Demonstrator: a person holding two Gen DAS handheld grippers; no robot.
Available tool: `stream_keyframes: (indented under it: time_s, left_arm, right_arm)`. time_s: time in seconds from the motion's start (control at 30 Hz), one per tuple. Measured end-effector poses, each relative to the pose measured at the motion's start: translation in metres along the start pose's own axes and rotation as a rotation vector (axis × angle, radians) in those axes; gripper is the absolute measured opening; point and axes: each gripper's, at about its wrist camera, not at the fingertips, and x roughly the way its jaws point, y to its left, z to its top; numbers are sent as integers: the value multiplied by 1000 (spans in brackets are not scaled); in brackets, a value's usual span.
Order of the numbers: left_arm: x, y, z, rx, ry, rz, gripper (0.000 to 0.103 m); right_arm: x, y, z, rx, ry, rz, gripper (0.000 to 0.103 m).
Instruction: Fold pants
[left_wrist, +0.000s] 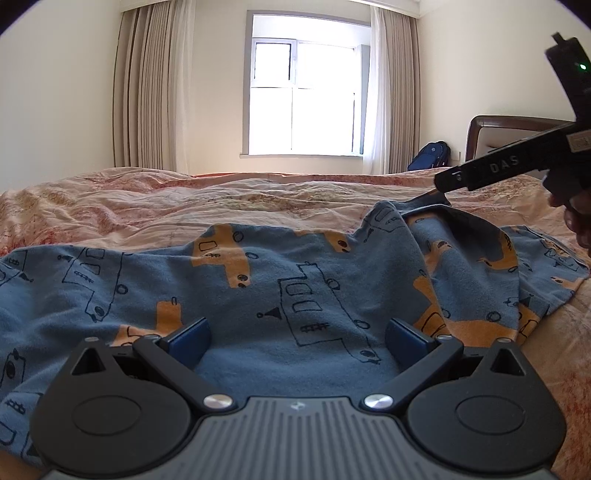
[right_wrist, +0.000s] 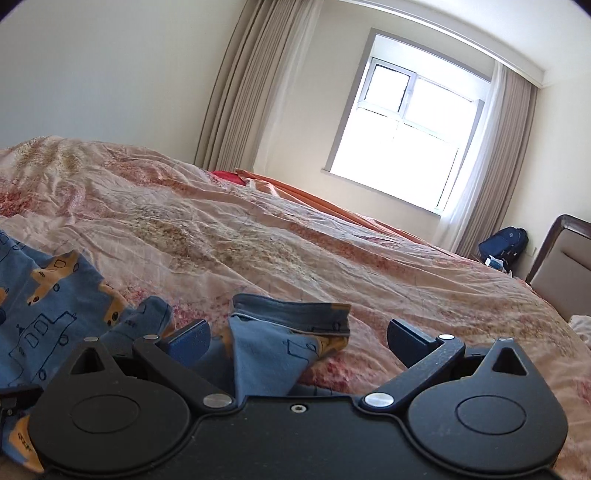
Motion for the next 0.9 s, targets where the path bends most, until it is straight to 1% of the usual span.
stream_keyframes:
  time_s: [0.07, 0.13, 0.17, 0.23, 0.27, 0.37, 0.4, 0.43, 0.5, 0.53, 0.57, 0.67, 0.77, 0.83, 0.9]
  left_arm:
    - [0, 0, 0, -1, -1, -1, 102]
    - [0, 0, 0, -1, -1, -2, 102]
    - [0, 0, 0, -1, -1, -2, 102]
    - [0, 1, 0, -1, -2, -2, 102]
    - [0, 1, 0, -1, -2, -2, 102]
    - [0, 1, -1, -1, -2, -2, 102]
    - [0, 0, -1, -2, -2, -2, 102]
    - [0, 0, -1, -1, -2, -2, 102]
    - [0, 0, -1, -1, -2, -1, 102]
    - [0, 0, -1, -1, -2, -2, 102]
    - [0, 0, -1, -2, -2, -3, 102]
    - [0, 2, 2, -4, 9, -14, 102]
    - [-3, 10, 9, -38, 25, -64, 103]
    - [-3, 15, 12, -69, 31, -85, 103]
    - [-3, 16, 13, -82, 35, -90, 103]
  right_arm:
    - [21, 11, 15, -46, 35, 22, 99]
    - [41, 21, 23, -93, 80, 43, 92]
    - [51, 26, 25, -107, 104, 57, 90]
    - [68, 33, 27, -124, 153, 71, 82]
    - [75, 37, 26, -139, 173, 74, 80]
    - [89, 45, 22, -179, 212, 63, 69]
    - [90, 45, 20, -184, 216, 51, 56]
    - [92, 43, 19, -182, 220, 37, 37]
    - [89, 33, 17, -142, 209, 36, 25]
    - [85, 27, 17, -115, 192, 31, 15]
    - [78, 20, 18, -85, 161, 15, 10]
    - [44, -11, 22, 32, 61, -35, 7]
    - [-2, -45, 18, 136, -21, -122, 6]
    - [-35, -69, 6, 212, -52, -177, 6]
    - [-60, -88, -14, 302, -54, -210, 6]
